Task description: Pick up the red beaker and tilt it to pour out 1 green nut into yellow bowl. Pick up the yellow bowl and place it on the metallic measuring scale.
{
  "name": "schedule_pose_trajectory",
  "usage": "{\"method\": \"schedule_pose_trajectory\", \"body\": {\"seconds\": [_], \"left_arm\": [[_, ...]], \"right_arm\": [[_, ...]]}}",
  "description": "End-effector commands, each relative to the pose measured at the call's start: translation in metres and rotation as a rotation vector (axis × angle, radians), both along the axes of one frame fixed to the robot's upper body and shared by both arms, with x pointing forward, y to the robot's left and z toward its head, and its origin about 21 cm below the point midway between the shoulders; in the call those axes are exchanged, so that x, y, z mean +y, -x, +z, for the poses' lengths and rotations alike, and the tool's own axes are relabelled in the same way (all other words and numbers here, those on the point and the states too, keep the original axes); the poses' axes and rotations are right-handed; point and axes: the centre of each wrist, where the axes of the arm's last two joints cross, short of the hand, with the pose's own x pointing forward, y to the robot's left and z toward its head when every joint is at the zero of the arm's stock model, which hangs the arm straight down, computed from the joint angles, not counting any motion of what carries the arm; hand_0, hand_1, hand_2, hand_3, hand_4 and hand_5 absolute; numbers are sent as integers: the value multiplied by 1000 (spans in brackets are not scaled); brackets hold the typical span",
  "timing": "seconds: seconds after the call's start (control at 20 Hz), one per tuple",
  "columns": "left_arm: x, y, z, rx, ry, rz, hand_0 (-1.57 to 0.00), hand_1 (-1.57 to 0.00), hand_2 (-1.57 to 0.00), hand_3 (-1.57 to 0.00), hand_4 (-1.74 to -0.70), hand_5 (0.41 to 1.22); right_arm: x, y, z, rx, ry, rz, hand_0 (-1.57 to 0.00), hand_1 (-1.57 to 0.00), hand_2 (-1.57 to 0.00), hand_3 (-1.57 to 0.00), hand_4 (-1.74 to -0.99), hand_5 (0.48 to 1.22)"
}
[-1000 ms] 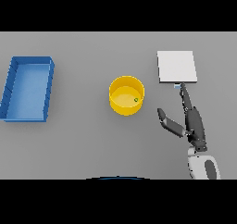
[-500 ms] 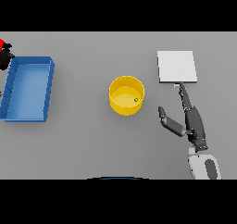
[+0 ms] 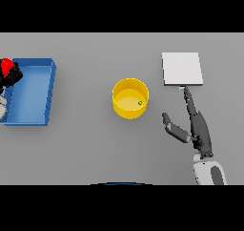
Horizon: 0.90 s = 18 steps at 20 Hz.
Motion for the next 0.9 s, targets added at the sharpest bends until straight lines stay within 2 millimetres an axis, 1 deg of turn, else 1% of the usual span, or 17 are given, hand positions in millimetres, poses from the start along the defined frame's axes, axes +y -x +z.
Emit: {"method": "schedule_pose_trajectory", "body": {"seconds": [0.0,0.05,0.1,0.15,0.2,0.25,0.3,0.4,0.5,0.6,0.75,0.8,0.85], "left_arm": [[0,1,0,13,-4,-14,-1564,-1449,-1432,-1362,-1374,830],[1,6,1,73,14,-68,-1457,-1180,-1187,-1129,-1229,803],[1,8,5,122,34,-102,-1166,-944,-959,-903,-1120,778],[3,8,12,157,37,-129,-932,-755,-767,-722,-1034,758],[2,12,13,180,39,-156,-746,-604,-613,-577,-968,740],[3,12,16,197,35,-170,-596,-483,-490,-462,-916,723],[6,13,19,212,36,-177,-477,-386,-392,-369,-878,710],[5,13,19,225,63,-192,-305,-247,-251,-236,-831,688],[6,14,15,224,64,-193,-195,-158,-160,-151,-802,679],[5,11,19,182,77,-201,-124,-100,-102,-96,-791,674],[6,9,23,128,88,-209,-63,-51,-52,-49,-785,674],[6,8,23,123,95,-211,-50,-41,-41,-39,-786,671],[8,8,20,118,91,-214,-40,-32,-33,-31,-781,674]], "right_arm": [[0,0,0,2,-2,-1,1,1,1,1,-1192,663],[1,0,3,2,-12,0,1,1,1,1,-1188,663],[-1,0,2,4,-6,-10,1,1,1,1,-1187,664],[0,1,1,-4,0,-6,1,1,1,1,-1185,665],[0,2,0,3,9,-9,1,1,1,1,-1181,665],[2,1,2,5,3,-16,1,1,1,1,-1182,667],[-1,3,1,9,12,-17,1,1,1,1,-1184,667],[0,3,1,15,3,-2,1,1,1,1,-1189,666],[4,3,1,17,0,-7,1,1,1,1,-1188,668],[7,0,2,31,9,-15,1,1,1,1,-1193,660],[9,-2,2,32,78,-24,1,1,1,1,-1203,660],[11,0,2,24,86,-7,1,1,1,1,-1198,662],[9,-4,8,12,91,34,1,1,1,1,-1175,677]]}}
